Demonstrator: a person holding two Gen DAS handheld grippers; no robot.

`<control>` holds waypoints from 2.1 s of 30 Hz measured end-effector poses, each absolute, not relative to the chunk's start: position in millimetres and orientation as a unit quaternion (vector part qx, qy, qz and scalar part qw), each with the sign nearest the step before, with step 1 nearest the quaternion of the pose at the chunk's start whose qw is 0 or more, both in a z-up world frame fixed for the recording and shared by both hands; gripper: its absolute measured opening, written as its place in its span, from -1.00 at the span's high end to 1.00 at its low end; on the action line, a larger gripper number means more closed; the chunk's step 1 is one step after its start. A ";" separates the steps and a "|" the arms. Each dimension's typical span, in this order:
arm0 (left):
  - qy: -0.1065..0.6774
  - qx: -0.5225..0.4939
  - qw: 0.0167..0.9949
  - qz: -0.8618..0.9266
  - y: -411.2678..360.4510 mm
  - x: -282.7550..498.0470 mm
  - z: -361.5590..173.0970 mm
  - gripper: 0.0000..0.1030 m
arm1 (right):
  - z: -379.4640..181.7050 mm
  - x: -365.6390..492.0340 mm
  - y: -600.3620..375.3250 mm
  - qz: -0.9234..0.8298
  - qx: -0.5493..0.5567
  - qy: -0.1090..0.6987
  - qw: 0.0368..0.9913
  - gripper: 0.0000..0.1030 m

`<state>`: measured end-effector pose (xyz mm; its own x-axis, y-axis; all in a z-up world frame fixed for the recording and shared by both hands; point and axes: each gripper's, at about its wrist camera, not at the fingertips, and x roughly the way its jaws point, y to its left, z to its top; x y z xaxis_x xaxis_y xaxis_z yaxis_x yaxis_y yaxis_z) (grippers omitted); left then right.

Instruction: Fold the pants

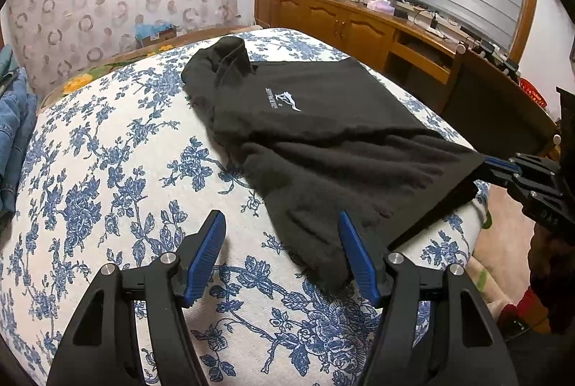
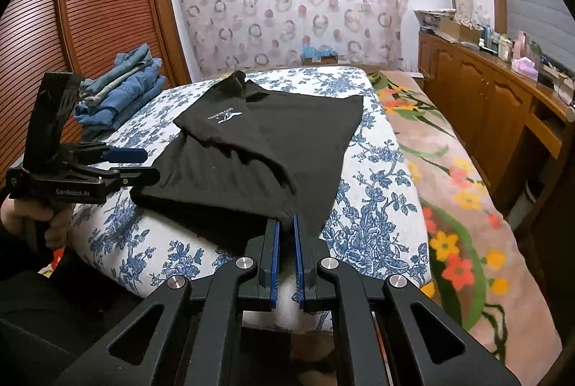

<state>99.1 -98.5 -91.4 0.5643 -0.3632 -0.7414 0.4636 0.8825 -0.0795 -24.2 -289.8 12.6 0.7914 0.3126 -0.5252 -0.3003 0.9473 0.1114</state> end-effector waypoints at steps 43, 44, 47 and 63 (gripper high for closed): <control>0.374 0.029 0.907 -0.194 -63.7 104.0 -73.3 -0.30 | 35.4 -10.4 -278.9 0.179 0.019 0.252 0.951 0.43; 0.373 0.027 0.907 -0.192 -62.0 104.2 -72.5 -0.30 | 35.1 -6.5 -275.4 0.182 0.018 0.252 0.950 0.42; 0.367 0.023 0.911 -0.186 -54.7 104.0 -68.6 -0.30 | 37.2 6.7 -264.0 0.192 0.011 0.251 0.949 0.37; 0.354 0.017 0.921 -0.160 -29.1 105.3 -62.0 -0.33 | 35.4 63.3 -210.6 0.245 -0.033 0.257 0.934 0.31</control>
<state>105.3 -29.1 -62.0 0.6981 -0.2828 -0.6578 0.3074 0.9481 -0.0814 63.3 -210.6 35.4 0.7479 0.4406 -0.4966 -0.4742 0.8780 0.0648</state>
